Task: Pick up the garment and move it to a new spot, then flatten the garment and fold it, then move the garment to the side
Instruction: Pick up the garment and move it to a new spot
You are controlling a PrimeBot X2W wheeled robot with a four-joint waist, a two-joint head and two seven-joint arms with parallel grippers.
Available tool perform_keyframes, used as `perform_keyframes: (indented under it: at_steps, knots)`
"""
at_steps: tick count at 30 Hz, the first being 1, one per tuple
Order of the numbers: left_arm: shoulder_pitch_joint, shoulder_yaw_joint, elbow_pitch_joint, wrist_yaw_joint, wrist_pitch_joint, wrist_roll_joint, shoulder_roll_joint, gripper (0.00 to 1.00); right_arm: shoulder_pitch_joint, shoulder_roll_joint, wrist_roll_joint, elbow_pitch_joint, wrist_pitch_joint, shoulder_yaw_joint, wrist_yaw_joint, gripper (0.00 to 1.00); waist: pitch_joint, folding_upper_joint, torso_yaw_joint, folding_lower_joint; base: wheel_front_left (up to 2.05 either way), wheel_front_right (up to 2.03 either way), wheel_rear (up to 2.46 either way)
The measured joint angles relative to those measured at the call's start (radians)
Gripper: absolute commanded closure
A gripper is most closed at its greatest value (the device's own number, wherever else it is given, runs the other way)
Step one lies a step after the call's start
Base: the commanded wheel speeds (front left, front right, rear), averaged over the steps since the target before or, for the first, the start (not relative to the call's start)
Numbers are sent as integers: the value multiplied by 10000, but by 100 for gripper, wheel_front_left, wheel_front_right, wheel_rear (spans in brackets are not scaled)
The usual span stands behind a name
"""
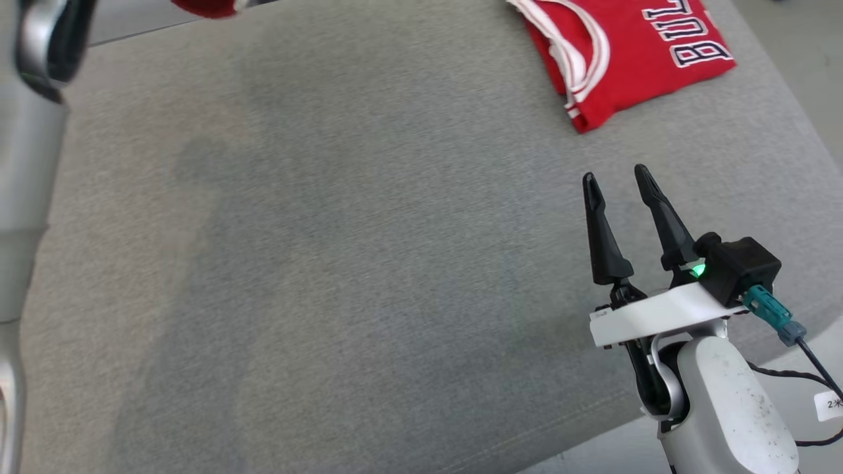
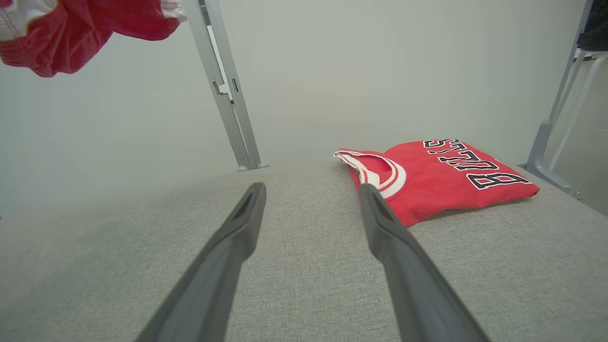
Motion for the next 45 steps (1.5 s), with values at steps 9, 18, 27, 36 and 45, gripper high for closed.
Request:
perform_keyframes:
  at_steps: [9, 18, 27, 36, 45]
  knots:
    - [1695, -656, -510, 184, -222, -2, -437, 100, 158, 0, 211, -117, 0, 33, 0, 0, -166, 0, -714, 0, 0, 0, 0]
    - [4477, -899, -142, 581, -974, -548, -683, 100, 186, 4, 297, -113, 0, 159, 0, 0, -261, 0, -621, 0, 0, 0, 0]
    - [6585, -1346, 924, 711, -1628, -729, -966, 68, 209, 6, 372, -12, 0, 263, 0, 0, -279, 0, -484, 0, 0, 0, 0]
    - [7013, -963, 732, 1045, -2102, -245, -1043, 0, 419, 8, 219, 148, 0, 205, 0, 0, -619, 0, -162, 0, 0, 0, 0]
    - [8644, 1266, -1609, 1561, -2144, 685, -700, 0, 678, 15, 4, 280, -2, 42, -2, 0, -1129, 0, 532, 0, 0, 0, 0]
